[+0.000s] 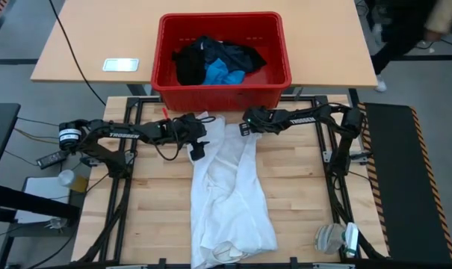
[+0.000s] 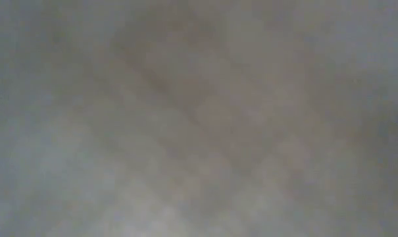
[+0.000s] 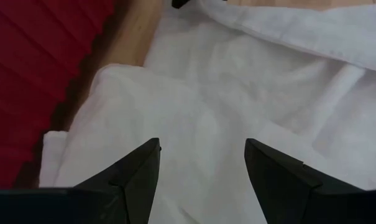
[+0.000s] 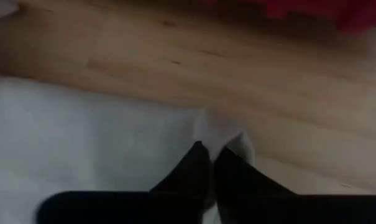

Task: Fold laundry
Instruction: Fold the white polo

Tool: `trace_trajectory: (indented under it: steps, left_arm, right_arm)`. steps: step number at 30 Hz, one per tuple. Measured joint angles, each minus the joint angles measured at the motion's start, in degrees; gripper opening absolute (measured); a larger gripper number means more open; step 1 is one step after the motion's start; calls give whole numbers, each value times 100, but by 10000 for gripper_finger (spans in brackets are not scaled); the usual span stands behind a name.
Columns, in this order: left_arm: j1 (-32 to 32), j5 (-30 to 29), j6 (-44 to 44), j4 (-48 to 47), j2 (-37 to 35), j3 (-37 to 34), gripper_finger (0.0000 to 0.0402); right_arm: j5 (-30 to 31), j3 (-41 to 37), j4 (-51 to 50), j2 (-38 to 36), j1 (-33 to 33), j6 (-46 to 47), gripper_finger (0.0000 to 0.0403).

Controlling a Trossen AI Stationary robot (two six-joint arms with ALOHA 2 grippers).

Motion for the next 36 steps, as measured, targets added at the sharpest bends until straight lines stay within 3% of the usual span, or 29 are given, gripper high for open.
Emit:
trace_trajectory:
  steps: [5,8,11,15,18,22,25,31,36]
  left_arm:
    - [-28,319,293,243,0,-50,237]
    - [-20,837,521,1163,0,-377,237]
    - [80,867,744,1765,0,-570,237]
    - [371,752,665,1543,-216,-575,237]
    - [502,756,430,928,-522,-571,237]
    - [539,757,-12,112,-903,-579,237]
    - [443,803,-393,311,-1117,-1025,237]
    - [548,592,-1237,1300,-1250,-2176,237]
    - [804,412,-1276,1352,-1303,-2303,237]
  right_arm:
    - [191,-3,213,-248,362,-539,18]
    - [149,-3,741,-572,547,-1562,13]
    - [260,-3,1292,-1052,713,-2930,7]
    - [727,1,1444,-1763,898,-5079,10]
    - [489,-51,1302,-2259,984,-6016,7]
    - [-541,-483,1300,-2803,1101,-6251,5]
    - [-1196,-1012,1469,-2982,1229,-6250,5]
    - [-1686,-1866,2446,-2916,1645,-6179,6]
    - [-1946,-2060,2610,-2851,1989,-6164,7]
